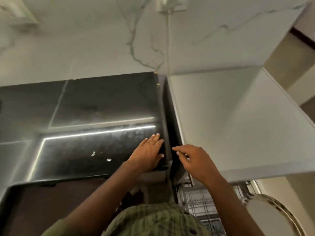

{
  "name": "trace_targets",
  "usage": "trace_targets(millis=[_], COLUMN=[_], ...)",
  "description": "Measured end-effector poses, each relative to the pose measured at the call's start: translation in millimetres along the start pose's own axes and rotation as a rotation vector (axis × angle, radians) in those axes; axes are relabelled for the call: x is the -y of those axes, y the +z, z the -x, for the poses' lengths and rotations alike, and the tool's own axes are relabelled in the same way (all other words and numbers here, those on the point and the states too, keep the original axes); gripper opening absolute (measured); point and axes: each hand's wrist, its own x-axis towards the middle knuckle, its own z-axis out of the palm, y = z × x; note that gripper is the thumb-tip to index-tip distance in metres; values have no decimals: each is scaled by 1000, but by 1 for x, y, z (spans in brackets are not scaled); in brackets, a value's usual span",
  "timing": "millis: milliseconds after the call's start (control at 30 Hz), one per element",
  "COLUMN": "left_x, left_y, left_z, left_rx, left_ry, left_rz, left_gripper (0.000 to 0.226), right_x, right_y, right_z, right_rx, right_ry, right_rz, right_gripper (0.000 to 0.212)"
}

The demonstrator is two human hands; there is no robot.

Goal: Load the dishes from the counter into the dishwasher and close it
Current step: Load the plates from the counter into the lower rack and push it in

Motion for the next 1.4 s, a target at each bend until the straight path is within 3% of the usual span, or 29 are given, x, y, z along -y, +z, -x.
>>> trace_targets(millis=[167, 300, 400, 533, 700, 800, 867, 1000, 1100, 1267, 1400], left_x=[74, 109, 128, 140, 161, 205, 249, 343, 397, 435, 459], left_y=[1, 2, -2, -9, -16, -20, -27, -52, -66, -82, -91], left_z=[48, 71, 75, 81, 94, 111, 126, 161, 179, 192, 196], left_rx=[-87, -47, -83, -159, -374, -451, -439, -358, -278, -220, -108], left_ry=[-399, -274, -227, -234, -362, -508, -606, -882, -1041, -1248, -1360], left_rz=[79, 219, 452, 587, 649, 591, 486, 257, 206, 116, 212], left_gripper=[83, 77, 68, 65, 41, 44, 54, 95, 116, 156, 183], right_x=[57, 105, 137, 166, 187, 191, 192, 202, 209, 213, 216], right_y=[48, 80, 107, 141, 156, 161, 163, 166, 165, 162, 158], right_z=[-58, -100, -129, -162, -188, -195, -199, -203, -202, -200, -198], right_rx=[270, 428, 533, 585, 650, 678, 696, 693, 684, 669, 665], right_ry=[-100, -132, -57, 69, 236, 261, 258, 261, 315, 325, 332], right_rz=[217, 489, 632, 707, 795, 859, 890, 877, 850, 835, 831], right_gripper=[40, 56, 67, 87, 105, 108, 104, 76, 74, 74, 68])
